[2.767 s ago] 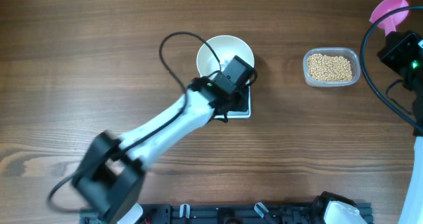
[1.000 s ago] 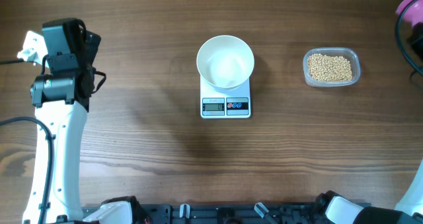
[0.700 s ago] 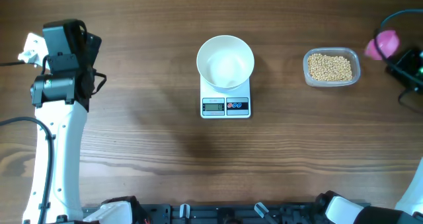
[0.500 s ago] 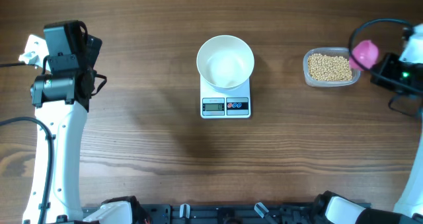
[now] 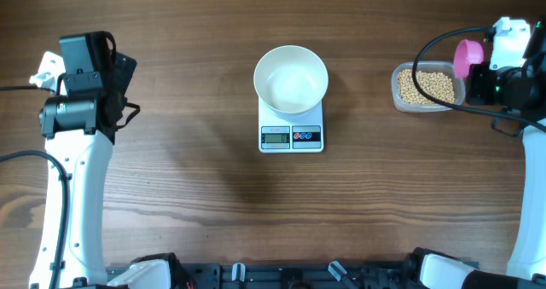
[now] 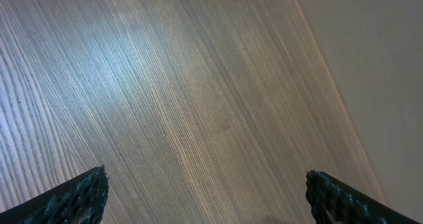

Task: Scoop item into bowl and weigh 150g on scale
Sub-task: 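Lower the pink scoop into the soybean tub with the right gripper, then drag the pink scoop through the soybeans to fill it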

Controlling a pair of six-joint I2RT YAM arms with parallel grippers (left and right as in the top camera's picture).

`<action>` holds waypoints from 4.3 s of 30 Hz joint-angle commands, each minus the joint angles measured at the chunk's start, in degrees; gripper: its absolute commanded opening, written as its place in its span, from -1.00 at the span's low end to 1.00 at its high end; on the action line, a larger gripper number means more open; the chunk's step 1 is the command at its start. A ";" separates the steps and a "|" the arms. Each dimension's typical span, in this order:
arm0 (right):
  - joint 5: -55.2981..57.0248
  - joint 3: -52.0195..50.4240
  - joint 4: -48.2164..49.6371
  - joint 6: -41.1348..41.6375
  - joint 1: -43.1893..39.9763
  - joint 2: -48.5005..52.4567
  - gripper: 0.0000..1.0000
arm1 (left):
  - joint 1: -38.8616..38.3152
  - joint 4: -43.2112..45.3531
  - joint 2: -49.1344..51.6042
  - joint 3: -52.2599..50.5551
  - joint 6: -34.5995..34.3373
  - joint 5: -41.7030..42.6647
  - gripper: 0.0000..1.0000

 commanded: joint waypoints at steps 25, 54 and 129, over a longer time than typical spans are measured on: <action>-3.67 -2.21 0.79 -2.12 0.22 8.55 -0.91 | -6.34 -4.50 0.55 0.26 54.29 41.38 1.00; 0.87 -3.26 3.80 -1.33 0.22 10.62 -0.91 | -15.61 -17.84 -2.08 0.26 66.40 48.96 1.00; -34.21 -12.20 5.18 9.35 -11.85 22.36 -0.91 | -15.61 -17.81 -2.05 0.26 66.03 48.96 1.00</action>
